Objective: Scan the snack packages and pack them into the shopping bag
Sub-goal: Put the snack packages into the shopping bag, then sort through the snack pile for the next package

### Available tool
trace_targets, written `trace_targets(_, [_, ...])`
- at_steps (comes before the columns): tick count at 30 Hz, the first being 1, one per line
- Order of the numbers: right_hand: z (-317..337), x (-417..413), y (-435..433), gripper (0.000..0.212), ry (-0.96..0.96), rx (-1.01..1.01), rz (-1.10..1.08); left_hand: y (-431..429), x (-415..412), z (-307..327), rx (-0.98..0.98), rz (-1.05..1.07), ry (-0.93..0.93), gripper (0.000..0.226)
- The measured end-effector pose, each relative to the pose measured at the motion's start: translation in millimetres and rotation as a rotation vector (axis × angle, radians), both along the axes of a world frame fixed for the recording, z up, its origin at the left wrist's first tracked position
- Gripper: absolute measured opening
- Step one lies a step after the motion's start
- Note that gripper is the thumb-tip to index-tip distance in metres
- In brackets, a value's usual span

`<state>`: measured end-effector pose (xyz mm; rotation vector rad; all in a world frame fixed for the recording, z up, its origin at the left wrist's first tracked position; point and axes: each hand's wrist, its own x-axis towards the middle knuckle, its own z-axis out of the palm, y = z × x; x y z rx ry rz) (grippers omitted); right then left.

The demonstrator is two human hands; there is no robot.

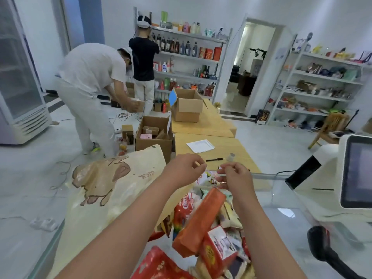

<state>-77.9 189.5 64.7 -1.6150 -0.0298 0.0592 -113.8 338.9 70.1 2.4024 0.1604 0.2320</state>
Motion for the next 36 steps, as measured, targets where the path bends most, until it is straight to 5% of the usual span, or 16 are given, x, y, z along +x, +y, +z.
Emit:
trace_targets(13, [-93,174,-45,0.006,0.246,-0.207,0.180,-23,135,-81,-0.331,0.289,0.496,0.044])
trace_targets(23, [-159,231,-40,0.013,0.596,-0.285,0.312,-24,166,-117,-0.401,0.293,0.644,0.070])
trace_targets(25, [-162,231,-37,0.021,0.612,-0.266,0.305,-21,166,-127,-0.403,0.252,0.680,0.080])
trace_targets(31, [-145,221,-33,0.007,0.637,-0.098,0.299,-15,170,-135,-0.428,0.293,0.593,0.056])
trace_targets(36, [-106,197,-38,0.012,0.374,-0.097,0.308,-13,160,-109,-0.703,0.295,0.505,0.063])
